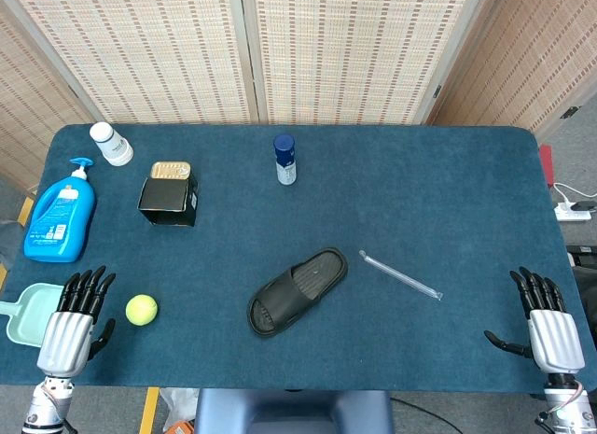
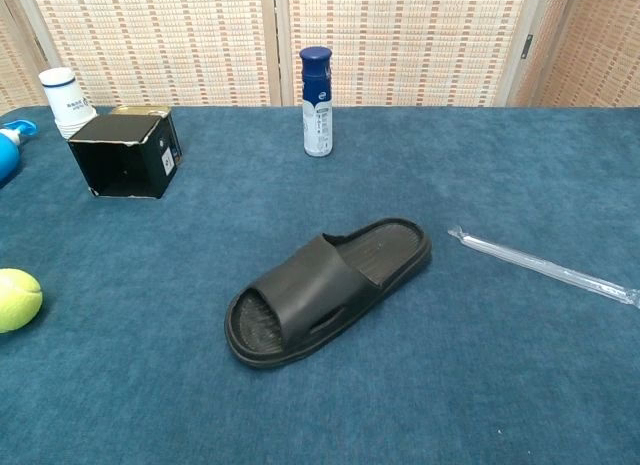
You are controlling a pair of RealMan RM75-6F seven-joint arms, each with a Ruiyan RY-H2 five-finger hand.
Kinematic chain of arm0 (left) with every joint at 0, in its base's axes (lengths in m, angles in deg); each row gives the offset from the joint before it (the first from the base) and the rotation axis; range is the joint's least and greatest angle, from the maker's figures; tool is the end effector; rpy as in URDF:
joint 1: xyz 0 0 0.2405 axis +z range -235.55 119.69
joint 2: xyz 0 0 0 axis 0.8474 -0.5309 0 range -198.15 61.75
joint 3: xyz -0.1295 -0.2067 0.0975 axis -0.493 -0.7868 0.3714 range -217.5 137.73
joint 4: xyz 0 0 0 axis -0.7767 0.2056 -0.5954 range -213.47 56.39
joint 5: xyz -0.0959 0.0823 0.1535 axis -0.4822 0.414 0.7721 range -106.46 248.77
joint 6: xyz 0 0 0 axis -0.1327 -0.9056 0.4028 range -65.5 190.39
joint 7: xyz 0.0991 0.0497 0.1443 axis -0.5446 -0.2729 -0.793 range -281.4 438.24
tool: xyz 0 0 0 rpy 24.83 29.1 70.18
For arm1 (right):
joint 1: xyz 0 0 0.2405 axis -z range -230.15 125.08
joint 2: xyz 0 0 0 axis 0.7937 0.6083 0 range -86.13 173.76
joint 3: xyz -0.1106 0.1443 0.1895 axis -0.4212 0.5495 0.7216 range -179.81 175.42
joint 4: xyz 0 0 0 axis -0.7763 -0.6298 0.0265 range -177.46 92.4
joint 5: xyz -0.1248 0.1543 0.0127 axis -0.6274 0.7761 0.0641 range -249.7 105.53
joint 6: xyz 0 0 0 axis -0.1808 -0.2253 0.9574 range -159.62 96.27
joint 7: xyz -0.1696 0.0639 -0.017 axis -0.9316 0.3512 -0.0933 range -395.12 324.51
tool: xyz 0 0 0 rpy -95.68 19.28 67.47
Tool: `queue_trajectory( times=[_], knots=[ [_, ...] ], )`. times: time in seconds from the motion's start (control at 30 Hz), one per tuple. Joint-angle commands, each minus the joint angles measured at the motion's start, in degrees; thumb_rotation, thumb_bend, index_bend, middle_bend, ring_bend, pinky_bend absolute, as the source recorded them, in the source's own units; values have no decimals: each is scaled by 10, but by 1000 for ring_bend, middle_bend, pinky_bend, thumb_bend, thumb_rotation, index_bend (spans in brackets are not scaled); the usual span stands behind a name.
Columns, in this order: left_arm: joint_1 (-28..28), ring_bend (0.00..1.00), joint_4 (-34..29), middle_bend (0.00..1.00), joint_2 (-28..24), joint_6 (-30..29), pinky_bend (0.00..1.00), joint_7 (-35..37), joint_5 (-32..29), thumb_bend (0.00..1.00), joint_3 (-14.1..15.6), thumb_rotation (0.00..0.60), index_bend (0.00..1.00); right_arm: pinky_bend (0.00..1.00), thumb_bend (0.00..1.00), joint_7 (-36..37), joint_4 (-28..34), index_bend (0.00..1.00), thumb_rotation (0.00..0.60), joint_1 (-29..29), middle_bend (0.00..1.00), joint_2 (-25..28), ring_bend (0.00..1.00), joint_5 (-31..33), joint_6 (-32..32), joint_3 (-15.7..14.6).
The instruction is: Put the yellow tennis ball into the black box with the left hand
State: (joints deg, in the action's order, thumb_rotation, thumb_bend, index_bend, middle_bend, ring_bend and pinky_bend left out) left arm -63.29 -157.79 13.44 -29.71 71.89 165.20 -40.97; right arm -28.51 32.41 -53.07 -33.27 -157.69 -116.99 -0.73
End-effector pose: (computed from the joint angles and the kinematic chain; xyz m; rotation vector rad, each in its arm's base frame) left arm -0.2915 0.2131 0.0964 -1.4525 -0.7448 -1.0176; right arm -0.3657 -0.1895 0.1215 1.3162 -0.9964 0.8627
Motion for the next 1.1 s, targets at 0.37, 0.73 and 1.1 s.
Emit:
queue_trajectory(
  times=[0.37,0.73,1.1],
  knots=[
    [-1,0,-9,0,-7,6,0,-5,-2,347,2,599,78,0,0,1,-10,0,578,3,0,-7,0,-22,-15,-8],
    [-12,0,-14,0,-15,22,0,-12,-10,347,-5,600,79,0,0,-7,-7,0,577,0,0,-9,0,-28,-15,-7],
    [-15,884,14,895,3,-18,920,42,4,249,-22,431,895,0,0,-5,-6,0,576,-3,0,-7,0,-28,-8,-9]
  ],
)
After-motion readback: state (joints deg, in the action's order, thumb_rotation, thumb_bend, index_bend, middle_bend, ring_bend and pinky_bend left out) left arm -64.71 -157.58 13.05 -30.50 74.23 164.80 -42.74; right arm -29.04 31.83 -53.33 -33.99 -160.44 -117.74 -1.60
